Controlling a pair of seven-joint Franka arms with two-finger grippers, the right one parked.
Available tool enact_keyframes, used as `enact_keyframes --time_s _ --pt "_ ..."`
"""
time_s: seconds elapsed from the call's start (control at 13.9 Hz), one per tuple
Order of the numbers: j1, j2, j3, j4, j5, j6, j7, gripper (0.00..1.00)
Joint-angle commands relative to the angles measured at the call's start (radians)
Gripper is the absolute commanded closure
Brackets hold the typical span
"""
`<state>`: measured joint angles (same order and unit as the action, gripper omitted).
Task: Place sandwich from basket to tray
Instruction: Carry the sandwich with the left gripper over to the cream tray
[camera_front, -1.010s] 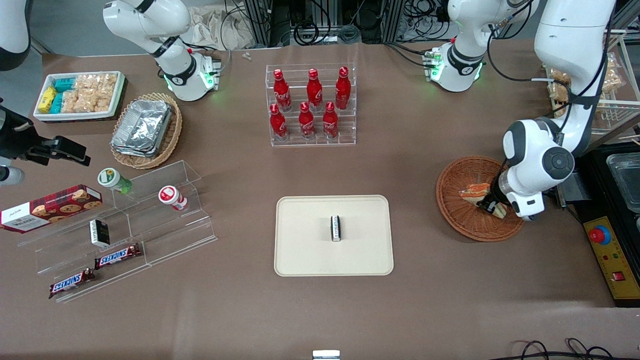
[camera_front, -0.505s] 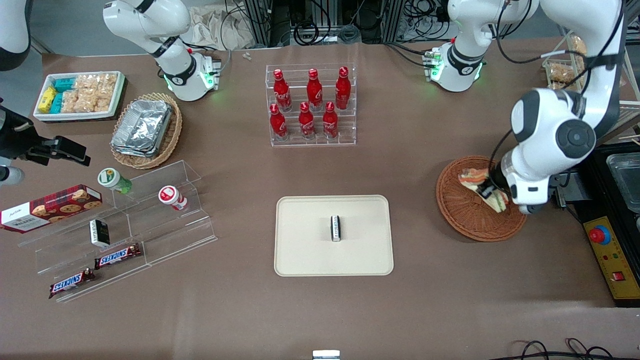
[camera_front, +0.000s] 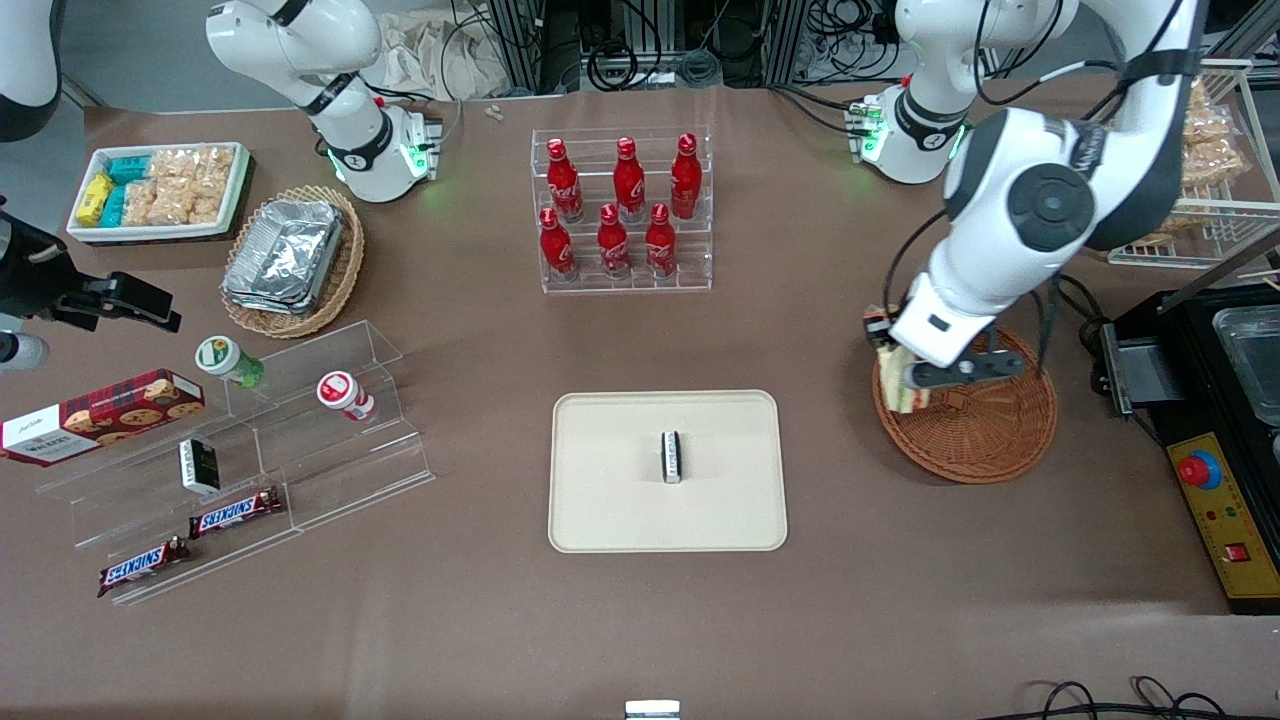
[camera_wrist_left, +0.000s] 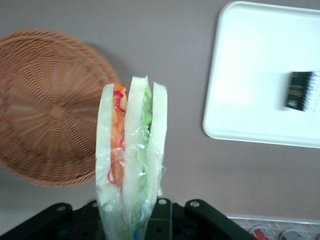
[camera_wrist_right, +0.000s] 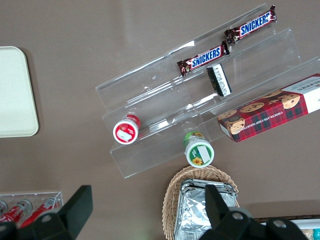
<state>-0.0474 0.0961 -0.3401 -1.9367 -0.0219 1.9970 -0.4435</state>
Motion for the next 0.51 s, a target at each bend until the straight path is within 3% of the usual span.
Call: enact_keyframes --time_s 0.0,0.22,0.43 --pt "-0.006 0.12 -0.081 0.067 0.016 0.112 0.005 1.0" --pt "-0.037 0.19 -0.088 0.074 0.054 0.201 -0.009 1.0" --pt "-0.078 0.324 -0.089 0.128 0.144 0.271 -0.055 1.0"
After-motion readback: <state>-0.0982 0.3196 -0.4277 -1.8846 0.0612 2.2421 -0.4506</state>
